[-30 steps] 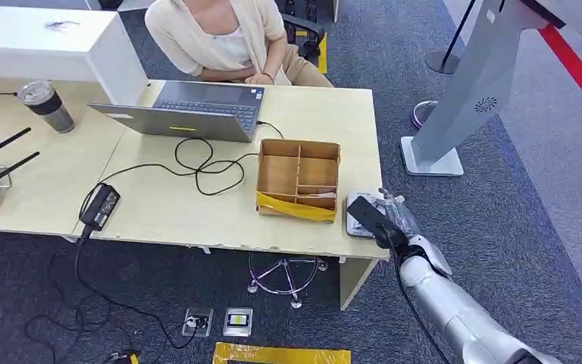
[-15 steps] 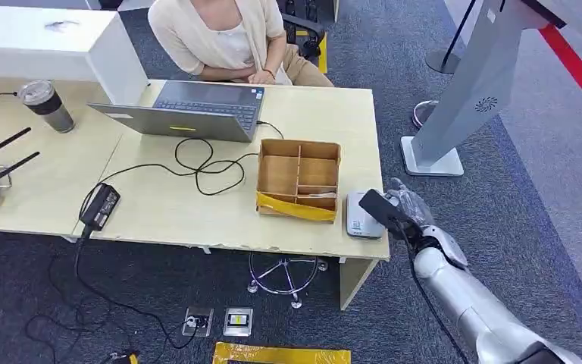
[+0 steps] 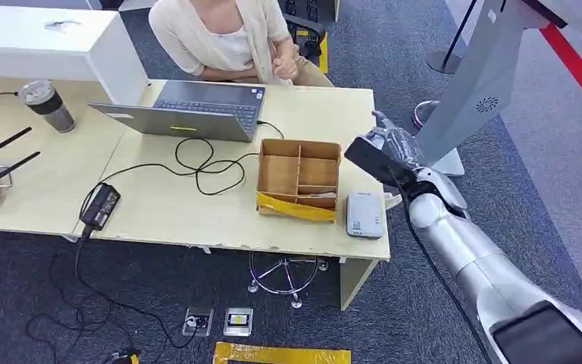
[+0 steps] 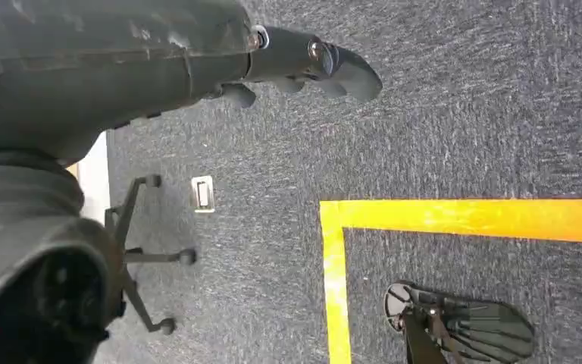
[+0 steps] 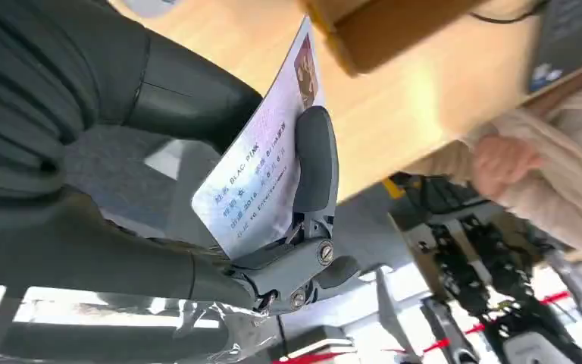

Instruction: Pass the card to the sensor for recognition and then transmit it.

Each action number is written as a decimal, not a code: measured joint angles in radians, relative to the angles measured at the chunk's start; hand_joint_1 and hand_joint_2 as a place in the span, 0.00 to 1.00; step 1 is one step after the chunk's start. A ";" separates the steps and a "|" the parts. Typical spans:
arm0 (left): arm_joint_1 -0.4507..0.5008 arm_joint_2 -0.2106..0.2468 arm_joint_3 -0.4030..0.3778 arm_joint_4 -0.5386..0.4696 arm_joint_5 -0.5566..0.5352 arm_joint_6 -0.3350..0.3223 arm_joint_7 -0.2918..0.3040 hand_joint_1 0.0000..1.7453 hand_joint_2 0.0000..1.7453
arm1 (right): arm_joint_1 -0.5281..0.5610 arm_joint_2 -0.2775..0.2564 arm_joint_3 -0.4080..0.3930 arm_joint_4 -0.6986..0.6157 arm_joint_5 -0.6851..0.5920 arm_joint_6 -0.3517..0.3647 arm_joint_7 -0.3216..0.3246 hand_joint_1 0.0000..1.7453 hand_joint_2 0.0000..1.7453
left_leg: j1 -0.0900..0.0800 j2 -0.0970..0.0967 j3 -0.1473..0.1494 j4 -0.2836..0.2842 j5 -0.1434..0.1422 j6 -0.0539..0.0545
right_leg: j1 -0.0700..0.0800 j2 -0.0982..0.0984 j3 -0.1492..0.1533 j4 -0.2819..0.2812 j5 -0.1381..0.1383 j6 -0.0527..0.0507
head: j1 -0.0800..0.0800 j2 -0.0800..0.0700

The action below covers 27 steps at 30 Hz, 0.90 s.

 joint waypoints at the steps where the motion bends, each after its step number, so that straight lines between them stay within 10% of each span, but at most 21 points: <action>1: 0.000 0.000 -0.002 0.000 -0.001 0.000 -0.003 0.00 0.00 | -0.011 0.011 0.000 -0.006 0.003 0.002 0.002 1.00 1.00 | 0.000 0.000 0.000 0.000 0.000 0.000 | 0.000 0.000 0.000 0.000 0.000 0.000 | 0.000 0.000; 27: 0.001 -0.003 -0.030 0.000 0.012 -0.002 0.017 0.00 0.00 | -0.080 0.159 0.014 -0.035 0.146 -0.013 0.080 1.00 1.00 | 0.000 0.000 0.000 0.000 0.000 0.000 | 0.000 0.000 0.000 0.000 0.000 0.000 | 0.000 0.000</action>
